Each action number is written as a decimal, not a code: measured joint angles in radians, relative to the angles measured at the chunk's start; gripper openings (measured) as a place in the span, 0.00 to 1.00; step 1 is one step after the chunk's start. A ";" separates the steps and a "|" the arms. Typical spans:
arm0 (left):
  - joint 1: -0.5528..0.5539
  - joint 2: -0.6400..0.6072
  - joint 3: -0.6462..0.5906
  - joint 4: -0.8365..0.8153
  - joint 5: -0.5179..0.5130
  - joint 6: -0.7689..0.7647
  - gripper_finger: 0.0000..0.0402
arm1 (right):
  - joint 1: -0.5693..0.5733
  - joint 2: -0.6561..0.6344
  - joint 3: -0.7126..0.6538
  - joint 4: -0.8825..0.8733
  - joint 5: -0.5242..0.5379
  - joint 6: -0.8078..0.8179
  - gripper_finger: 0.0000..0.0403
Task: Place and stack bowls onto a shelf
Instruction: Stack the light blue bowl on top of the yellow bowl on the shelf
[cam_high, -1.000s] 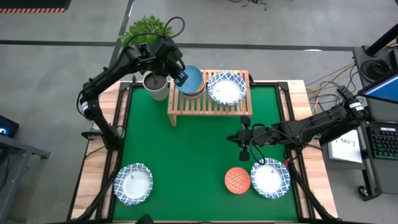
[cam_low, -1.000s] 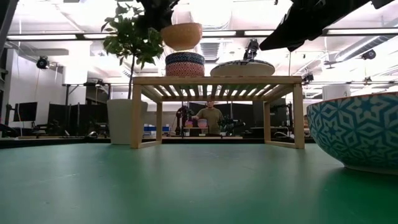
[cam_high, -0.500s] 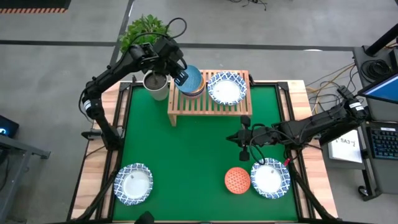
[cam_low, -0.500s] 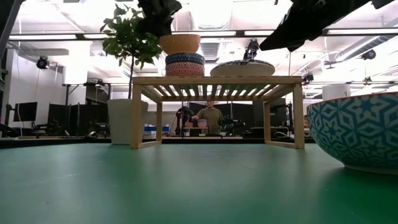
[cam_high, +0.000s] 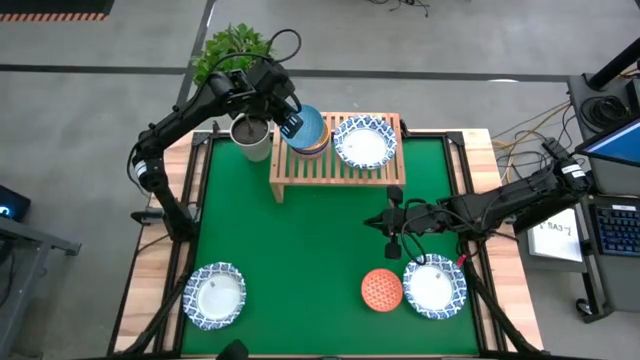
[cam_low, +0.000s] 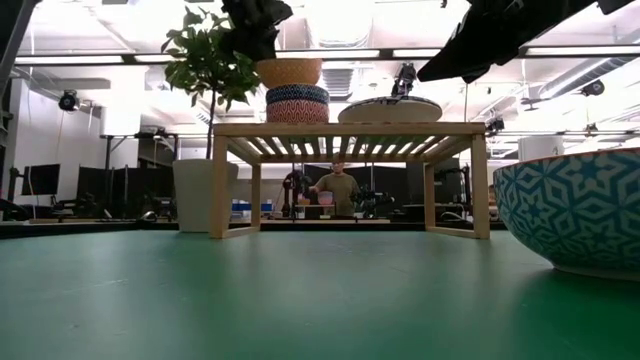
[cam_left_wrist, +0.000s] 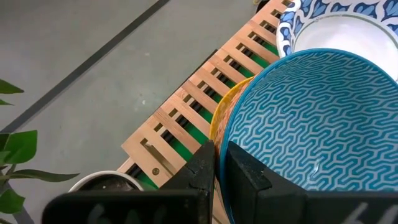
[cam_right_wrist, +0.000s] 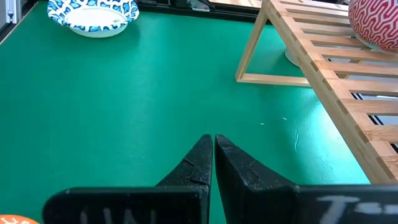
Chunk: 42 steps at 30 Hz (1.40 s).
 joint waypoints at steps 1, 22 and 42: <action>0.000 0.000 0.000 0.000 0.000 0.001 0.03 | 0.000 0.000 0.000 0.000 0.000 0.000 0.02; 0.007 0.070 -0.002 -0.041 0.001 -0.079 0.03 | 0.000 0.000 0.000 -0.005 0.000 0.001 0.02; 0.006 0.070 -0.002 -0.003 0.005 -0.086 0.03 | 0.000 0.000 0.000 -0.022 0.000 0.011 0.02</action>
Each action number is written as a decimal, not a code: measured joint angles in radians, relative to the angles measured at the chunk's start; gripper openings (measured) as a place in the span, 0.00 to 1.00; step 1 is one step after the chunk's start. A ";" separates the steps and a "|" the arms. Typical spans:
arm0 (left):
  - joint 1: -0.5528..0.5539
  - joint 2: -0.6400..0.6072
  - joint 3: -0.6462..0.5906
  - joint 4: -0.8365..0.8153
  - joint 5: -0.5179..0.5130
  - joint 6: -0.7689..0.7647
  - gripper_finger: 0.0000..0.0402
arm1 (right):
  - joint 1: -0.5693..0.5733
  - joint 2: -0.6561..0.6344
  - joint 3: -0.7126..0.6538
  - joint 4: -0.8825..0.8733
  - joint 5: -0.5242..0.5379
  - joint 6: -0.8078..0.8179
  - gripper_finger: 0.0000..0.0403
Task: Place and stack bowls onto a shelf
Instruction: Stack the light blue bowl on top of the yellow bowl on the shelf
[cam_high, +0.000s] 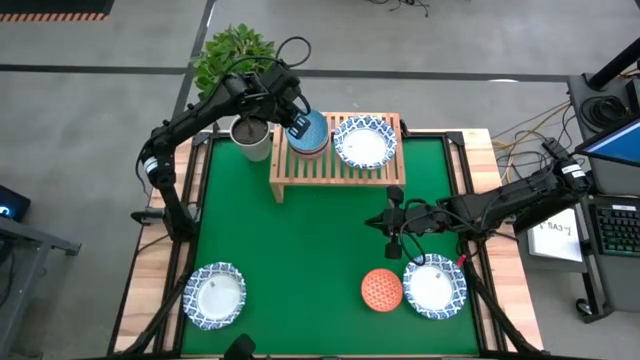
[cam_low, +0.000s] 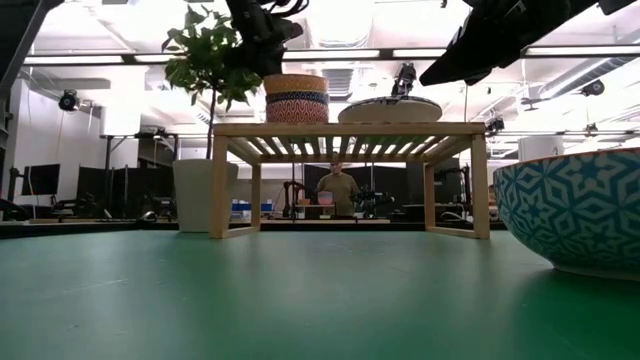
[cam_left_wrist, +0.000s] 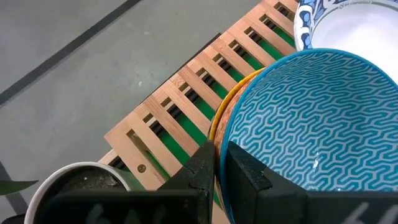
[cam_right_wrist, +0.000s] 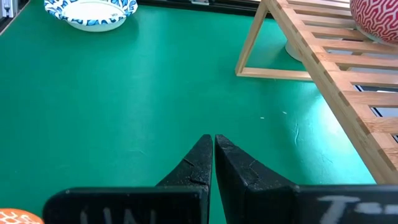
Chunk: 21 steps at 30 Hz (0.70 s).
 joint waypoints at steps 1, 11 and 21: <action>0.000 0.000 0.000 0.001 0.000 -0.001 0.03 | 0.000 0.000 0.000 0.000 0.000 0.000 0.02; 0.000 -0.002 0.000 0.004 0.002 0.007 0.21 | 0.000 0.000 0.000 0.000 0.000 -0.001 0.02; -0.013 -0.021 0.151 -0.109 0.044 0.076 0.33 | 0.000 0.000 0.000 0.011 0.000 -0.004 0.02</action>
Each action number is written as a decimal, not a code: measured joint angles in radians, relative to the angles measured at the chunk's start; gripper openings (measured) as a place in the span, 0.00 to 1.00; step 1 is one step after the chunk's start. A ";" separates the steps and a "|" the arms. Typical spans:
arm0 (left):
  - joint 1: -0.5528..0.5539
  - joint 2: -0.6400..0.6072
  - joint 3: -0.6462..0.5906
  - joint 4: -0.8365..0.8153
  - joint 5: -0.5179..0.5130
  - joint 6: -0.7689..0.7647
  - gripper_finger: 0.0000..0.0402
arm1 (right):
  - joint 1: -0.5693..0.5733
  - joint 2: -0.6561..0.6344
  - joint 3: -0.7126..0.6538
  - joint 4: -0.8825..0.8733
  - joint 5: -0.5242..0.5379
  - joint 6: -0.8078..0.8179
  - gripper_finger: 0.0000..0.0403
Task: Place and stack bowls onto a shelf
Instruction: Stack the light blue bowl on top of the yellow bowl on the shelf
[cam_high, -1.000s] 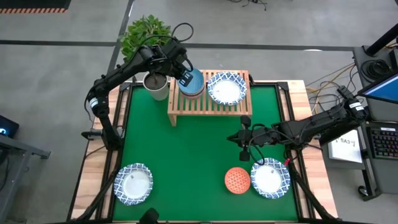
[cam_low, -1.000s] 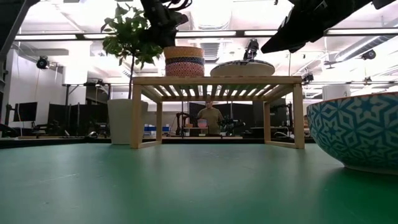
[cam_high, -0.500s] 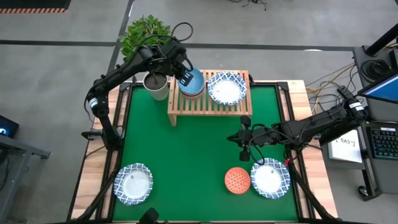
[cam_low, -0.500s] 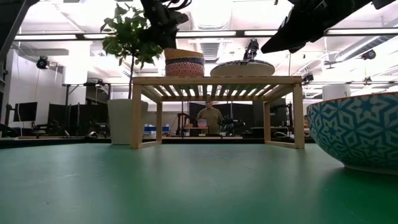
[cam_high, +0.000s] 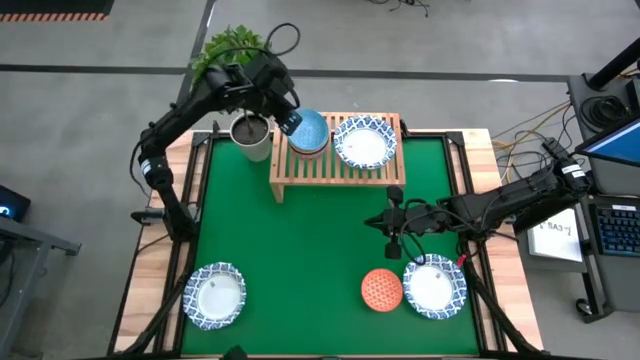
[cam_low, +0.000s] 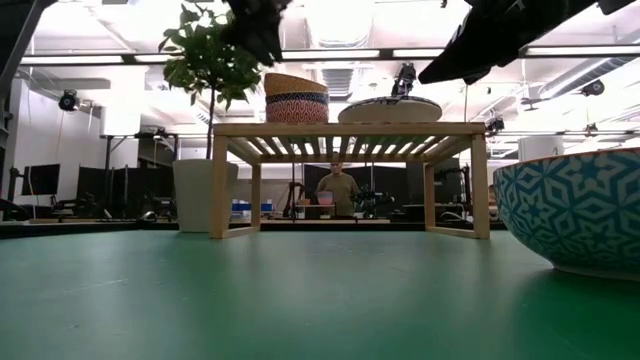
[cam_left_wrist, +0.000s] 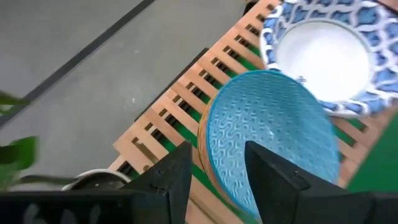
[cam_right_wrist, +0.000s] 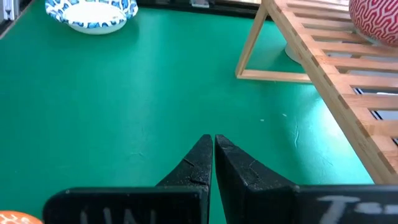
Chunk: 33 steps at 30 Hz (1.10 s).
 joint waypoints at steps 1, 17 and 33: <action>-0.006 0.000 0.029 -0.025 0.005 0.009 0.33 | 0.000 0.000 0.000 0.007 0.000 -0.003 0.02; -0.438 -0.105 0.025 -0.114 -0.211 0.171 0.32 | -0.047 -0.001 0.043 0.301 0.009 -0.114 0.02; -0.445 -0.514 -0.705 0.499 -0.270 0.404 0.11 | -0.439 0.055 0.250 0.151 -0.158 -0.250 0.02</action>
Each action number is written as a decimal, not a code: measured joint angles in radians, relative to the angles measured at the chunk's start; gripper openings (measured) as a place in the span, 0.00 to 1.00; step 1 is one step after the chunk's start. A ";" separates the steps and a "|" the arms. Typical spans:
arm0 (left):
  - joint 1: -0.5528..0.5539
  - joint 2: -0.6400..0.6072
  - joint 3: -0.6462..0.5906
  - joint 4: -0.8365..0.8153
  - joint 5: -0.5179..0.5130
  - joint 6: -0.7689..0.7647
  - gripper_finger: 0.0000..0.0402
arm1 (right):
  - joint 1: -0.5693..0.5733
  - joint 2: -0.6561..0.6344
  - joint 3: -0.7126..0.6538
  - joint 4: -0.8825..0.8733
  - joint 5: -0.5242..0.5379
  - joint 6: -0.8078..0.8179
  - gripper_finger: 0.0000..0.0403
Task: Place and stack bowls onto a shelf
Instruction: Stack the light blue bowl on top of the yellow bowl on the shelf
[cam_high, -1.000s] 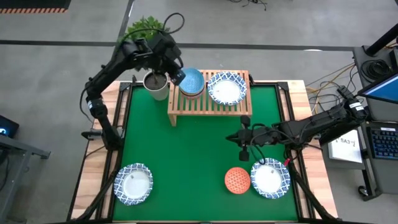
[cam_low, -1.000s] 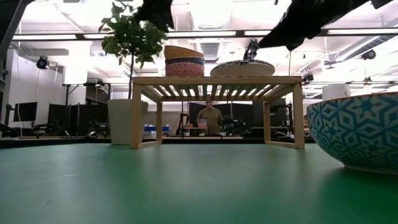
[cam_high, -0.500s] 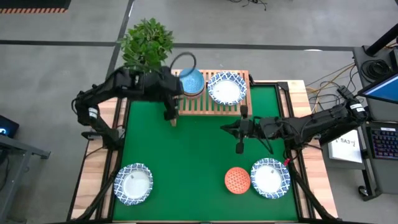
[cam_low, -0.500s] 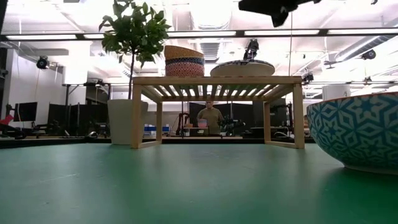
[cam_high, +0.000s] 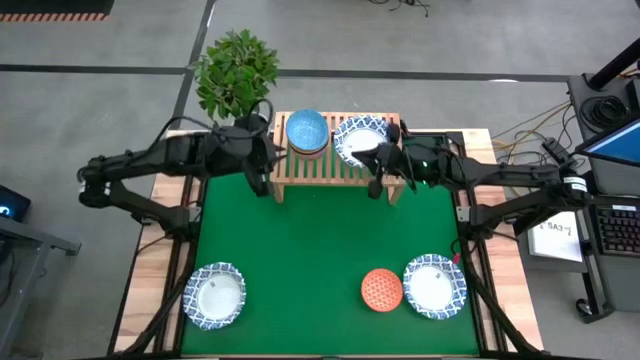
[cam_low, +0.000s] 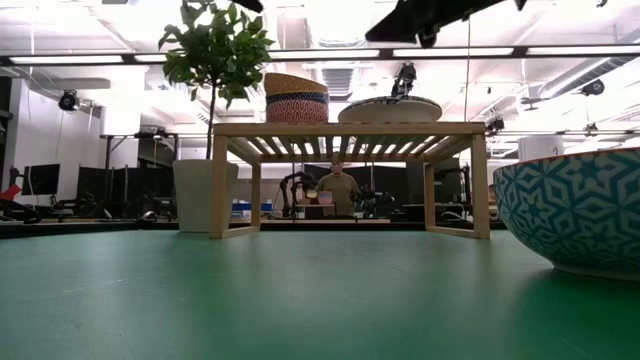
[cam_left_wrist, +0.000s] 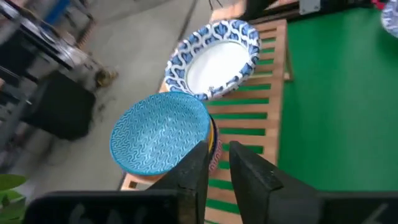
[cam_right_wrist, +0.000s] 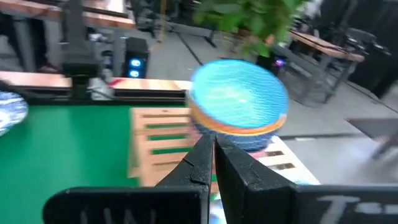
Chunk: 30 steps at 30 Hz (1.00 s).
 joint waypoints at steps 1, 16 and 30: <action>0.000 -0.027 -0.051 0.045 -0.003 0.014 0.10 | -0.020 0.014 0.012 0.002 0.001 0.003 0.02; 0.146 -0.194 -0.429 0.416 0.085 0.214 0.00 | -0.069 0.151 0.153 -0.029 0.008 0.088 0.02; 0.341 -0.112 -0.482 0.538 0.249 0.277 0.00 | -0.074 0.238 0.192 -0.028 0.014 0.114 0.02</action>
